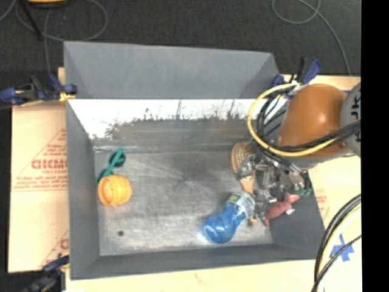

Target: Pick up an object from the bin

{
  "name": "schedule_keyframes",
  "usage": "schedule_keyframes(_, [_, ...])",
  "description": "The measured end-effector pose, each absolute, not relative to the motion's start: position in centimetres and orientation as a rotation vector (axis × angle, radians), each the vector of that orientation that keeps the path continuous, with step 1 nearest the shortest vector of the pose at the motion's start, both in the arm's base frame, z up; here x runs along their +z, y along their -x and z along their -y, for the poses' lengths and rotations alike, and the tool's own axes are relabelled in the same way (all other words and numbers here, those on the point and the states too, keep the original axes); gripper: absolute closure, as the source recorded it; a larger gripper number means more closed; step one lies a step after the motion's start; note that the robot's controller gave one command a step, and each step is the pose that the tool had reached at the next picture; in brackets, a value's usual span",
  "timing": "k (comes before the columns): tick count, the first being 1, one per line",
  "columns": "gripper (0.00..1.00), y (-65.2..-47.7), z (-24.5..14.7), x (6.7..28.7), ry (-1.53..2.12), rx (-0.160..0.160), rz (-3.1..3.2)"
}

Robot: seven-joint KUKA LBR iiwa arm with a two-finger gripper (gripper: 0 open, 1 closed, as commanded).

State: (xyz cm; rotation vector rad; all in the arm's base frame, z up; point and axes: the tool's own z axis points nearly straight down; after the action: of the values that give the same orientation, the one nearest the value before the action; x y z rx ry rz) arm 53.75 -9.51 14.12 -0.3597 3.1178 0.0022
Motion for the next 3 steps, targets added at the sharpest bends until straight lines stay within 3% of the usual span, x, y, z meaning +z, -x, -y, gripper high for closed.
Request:
schedule_keyframes(1, [0.0,-53.7,9.5,14.1,0.359,0.003,-3.118])
schedule_keyframes(2, [1.0,-52.6,6.8,7.7,0.761,-0.01,-3.043])
schedule_keyframes(3, [1.0,-52.6,6.8,7.7,0.761,-0.009,-3.044])
